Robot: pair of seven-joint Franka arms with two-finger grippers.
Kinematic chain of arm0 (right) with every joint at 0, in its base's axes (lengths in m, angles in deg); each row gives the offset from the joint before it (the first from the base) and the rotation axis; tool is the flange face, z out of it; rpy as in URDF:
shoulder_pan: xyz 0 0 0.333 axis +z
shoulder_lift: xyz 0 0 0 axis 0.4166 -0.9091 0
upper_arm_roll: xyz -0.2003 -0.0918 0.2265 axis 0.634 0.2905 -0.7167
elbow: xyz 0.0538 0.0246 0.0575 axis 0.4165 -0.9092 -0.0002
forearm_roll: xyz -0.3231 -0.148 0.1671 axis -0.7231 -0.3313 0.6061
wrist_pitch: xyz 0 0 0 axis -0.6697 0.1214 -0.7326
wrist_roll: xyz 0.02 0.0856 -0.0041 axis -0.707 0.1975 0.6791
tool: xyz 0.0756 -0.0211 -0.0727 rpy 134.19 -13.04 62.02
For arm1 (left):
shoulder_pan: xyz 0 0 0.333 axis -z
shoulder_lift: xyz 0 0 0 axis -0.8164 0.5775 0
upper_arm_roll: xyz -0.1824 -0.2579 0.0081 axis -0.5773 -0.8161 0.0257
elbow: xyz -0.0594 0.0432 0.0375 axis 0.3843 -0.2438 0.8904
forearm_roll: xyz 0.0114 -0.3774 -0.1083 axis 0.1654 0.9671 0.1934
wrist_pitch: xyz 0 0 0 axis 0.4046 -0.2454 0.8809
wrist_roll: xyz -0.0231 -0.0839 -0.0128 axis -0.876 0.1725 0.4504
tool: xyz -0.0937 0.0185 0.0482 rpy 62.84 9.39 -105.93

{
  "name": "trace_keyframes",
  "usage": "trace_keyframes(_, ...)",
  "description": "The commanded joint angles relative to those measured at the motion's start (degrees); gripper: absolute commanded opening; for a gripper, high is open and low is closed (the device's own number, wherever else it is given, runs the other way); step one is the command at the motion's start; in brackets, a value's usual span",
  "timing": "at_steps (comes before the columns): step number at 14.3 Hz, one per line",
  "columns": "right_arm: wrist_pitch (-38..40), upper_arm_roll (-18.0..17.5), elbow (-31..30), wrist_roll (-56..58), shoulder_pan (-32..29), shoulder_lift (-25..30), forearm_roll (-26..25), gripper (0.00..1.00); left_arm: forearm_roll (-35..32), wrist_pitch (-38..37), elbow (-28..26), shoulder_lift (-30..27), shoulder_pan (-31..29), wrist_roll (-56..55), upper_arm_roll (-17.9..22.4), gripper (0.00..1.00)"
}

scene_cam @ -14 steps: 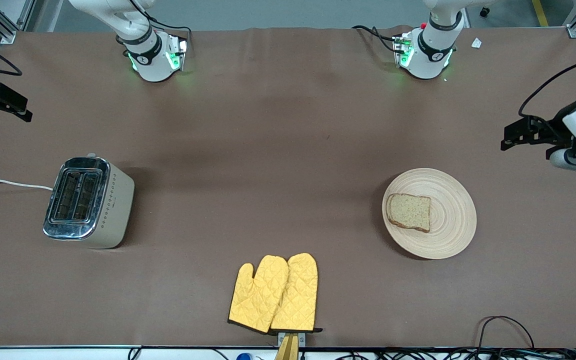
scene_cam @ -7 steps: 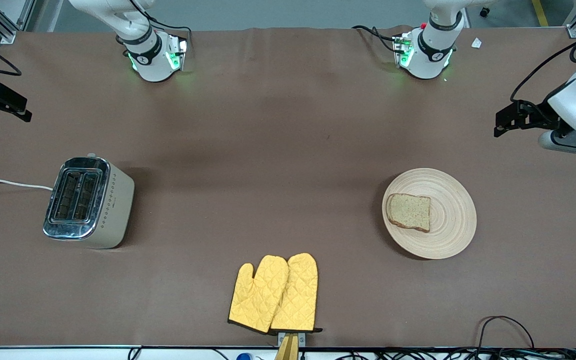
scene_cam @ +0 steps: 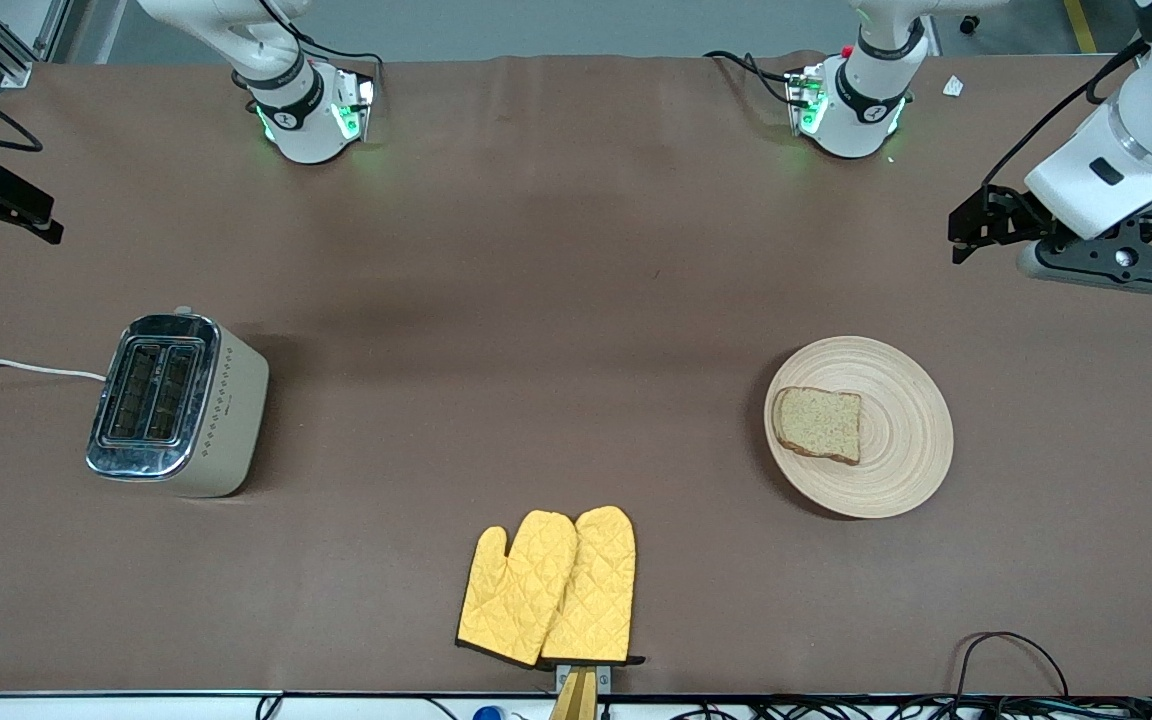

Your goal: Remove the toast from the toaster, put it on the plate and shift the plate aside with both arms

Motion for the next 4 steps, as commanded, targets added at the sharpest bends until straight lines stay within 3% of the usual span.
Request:
trace_keyframes(1, -0.15, -0.02, -0.67, -0.67, -0.09, 0.63, -0.18, 1.0, -0.57, 0.66, -0.36, -0.65, 3.48, 0.49, 5.82, 1.0)
trace_keyframes(4, -0.15, -0.02, -0.67, -0.67, -0.09, 0.63, -0.18, 1.0, -0.39, 0.49, 2.26, 1.01, 2.79, 0.93, 6.01, 1.0)
